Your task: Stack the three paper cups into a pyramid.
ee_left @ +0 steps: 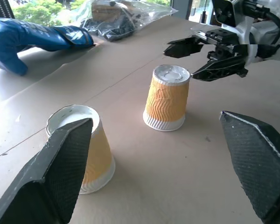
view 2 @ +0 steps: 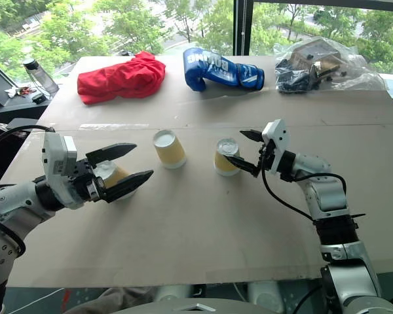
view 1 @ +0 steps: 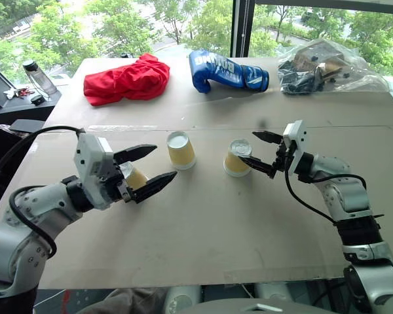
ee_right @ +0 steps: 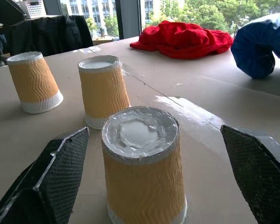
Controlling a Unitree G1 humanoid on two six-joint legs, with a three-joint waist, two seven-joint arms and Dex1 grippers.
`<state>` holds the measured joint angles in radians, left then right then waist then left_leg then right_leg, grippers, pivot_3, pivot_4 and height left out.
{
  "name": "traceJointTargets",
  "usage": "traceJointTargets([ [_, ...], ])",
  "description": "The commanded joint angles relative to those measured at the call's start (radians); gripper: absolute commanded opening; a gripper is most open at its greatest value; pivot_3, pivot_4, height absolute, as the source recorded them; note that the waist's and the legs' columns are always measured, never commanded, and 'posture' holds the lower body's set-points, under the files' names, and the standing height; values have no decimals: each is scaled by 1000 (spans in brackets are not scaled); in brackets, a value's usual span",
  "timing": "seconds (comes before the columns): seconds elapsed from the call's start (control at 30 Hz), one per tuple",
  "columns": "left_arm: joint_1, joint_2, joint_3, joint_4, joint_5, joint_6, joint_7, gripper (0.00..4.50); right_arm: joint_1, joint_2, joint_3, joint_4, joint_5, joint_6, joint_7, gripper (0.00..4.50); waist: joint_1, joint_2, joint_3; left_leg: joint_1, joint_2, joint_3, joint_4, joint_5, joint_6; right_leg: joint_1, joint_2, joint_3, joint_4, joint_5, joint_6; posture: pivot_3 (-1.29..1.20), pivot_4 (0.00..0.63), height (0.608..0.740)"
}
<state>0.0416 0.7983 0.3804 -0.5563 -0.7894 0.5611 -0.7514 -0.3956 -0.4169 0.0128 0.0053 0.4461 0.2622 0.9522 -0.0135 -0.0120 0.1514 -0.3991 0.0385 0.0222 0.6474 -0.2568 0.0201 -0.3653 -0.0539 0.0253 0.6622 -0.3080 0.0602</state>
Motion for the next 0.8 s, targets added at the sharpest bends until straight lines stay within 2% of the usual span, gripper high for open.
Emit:
traceJointTargets([
  [0.03, -26, -16, -5, 9, 25, -2, 47, 4500, 46, -34, -84, -120, 101, -9, 56, 4467, 0, 0, 0, 0, 0, 0, 0, 0, 0, 0, 0, 0, 0, 0, 0, 0, 150, 740],
  [0.13, -56, -30, -33, 41, 62, -3, 78, 4500, 119, -73, -138, -196, 175, 4, 97, 4467, 2, 0, 0, 0, 0, 0, 0, 0, 0, 0, 0, 0, 0, 0, 0, 0, 150, 740],
  [0.37, -251, -94, -235, 199, 254, -20, 162, 4500, 383, -204, -295, -360, 222, -13, 129, 4467, 14, -1, 0, 0, -1, -1, 1, 0, 0, 1, 0, -1, 0, 0, 0, 0, 150, 740],
  [0.57, -309, -148, -287, 215, 317, -13, 196, 4500, 448, -194, -316, -424, 233, -16, 73, 4467, 0, -2, 0, 0, -1, -1, 2, 0, 0, 2, 1, 0, 0, 0, 0, 0, 150, 740],
  [0.8, -340, -244, -320, 192, 381, 27, 322, 4500, 458, -193, -310, -422, 234, -28, 56, 4467, 4, -2, 0, 0, -1, -1, 3, 0, 0, 2, 1, 0, 0, 0, 0, 0, 150, 740],
])
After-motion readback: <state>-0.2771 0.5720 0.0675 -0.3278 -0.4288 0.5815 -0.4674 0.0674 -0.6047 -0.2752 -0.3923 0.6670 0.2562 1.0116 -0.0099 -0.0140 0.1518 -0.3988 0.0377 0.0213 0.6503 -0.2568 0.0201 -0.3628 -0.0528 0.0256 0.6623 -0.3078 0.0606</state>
